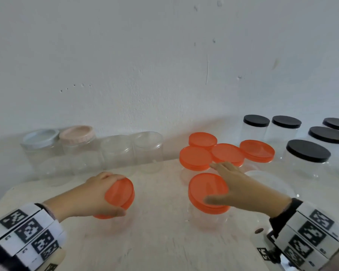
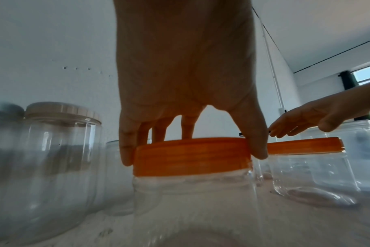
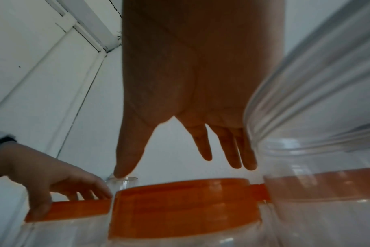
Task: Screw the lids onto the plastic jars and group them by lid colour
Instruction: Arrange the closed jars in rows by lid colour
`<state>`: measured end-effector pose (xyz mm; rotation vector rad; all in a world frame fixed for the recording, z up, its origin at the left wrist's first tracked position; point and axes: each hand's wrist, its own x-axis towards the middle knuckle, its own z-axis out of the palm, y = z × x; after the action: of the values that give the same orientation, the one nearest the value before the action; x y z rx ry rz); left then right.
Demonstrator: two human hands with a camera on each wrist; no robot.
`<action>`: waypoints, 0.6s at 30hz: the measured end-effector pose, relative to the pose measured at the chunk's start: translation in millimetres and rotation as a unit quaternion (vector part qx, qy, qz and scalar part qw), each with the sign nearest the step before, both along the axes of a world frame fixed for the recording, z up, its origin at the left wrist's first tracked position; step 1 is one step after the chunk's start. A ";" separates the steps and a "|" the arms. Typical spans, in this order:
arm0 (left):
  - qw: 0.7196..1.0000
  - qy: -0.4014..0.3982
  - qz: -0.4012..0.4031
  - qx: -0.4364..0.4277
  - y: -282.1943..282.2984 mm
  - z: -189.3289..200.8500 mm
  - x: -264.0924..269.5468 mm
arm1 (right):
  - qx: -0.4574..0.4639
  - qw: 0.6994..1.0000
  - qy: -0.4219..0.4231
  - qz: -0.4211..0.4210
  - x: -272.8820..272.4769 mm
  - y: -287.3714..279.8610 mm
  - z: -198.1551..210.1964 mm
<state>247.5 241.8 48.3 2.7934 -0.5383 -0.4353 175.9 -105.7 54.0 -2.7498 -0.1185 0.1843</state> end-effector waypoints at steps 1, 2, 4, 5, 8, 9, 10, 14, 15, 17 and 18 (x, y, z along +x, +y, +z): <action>1.000 -0.003 0.007 0.000 -4.7 1.6 0.1 | -0.001 1.000 0.002 0.007 0.5 -2.0 -0.2; 1.000 -0.009 0.012 0.000 -9.9 2.7 0.6 | -0.003 1.000 0.004 0.016 1.2 -3.5 -0.6; 1.000 -0.023 0.016 -0.003 -22.8 5.3 1.9 | -0.017 0.999 0.004 0.048 1.8 -5.0 -1.5; 0.999 -0.031 0.016 -0.007 -30.4 7.3 2.5 | -0.033 0.997 0.001 0.066 1.7 -5.0 -2.5; 0.997 -0.063 0.017 -0.030 -56.0 17.1 5.4 | -0.071 0.992 -0.013 0.103 -1.1 -7.5 -4.9; 0.996 -0.076 0.017 -0.043 -65.3 21.7 7.2 | -0.071 0.991 -0.019 0.109 -2.8 -10.3 -4.7; 0.994 -0.089 0.013 -0.058 -74.8 26.8 10.4 | -0.069 0.991 -0.026 0.113 -4.8 -14.4 -3.8; 0.983 -0.152 -0.013 -0.101 -115.3 50.1 26.7 | -0.082 0.990 -0.045 0.105 -16.0 -39.6 1.6; 0.980 -0.170 -0.008 -0.105 -125.4 55.7 32.2 | -0.087 0.990 -0.044 0.098 -18.7 -46.8 2.7; 0.974 -0.199 0.003 -0.112 -145.6 65.2 44.2 | -0.100 0.991 -0.037 0.081 -22.8 -60.0 4.1; 0.972 -0.204 0.003 -0.116 -156.1 69.1 49.7 | -0.104 0.991 -0.032 0.073 -24.4 -65.6 4.3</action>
<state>297.3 85.7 117.4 2.6564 -0.6179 0.2014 151.5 -171.3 58.3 -2.9564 -0.3350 0.1565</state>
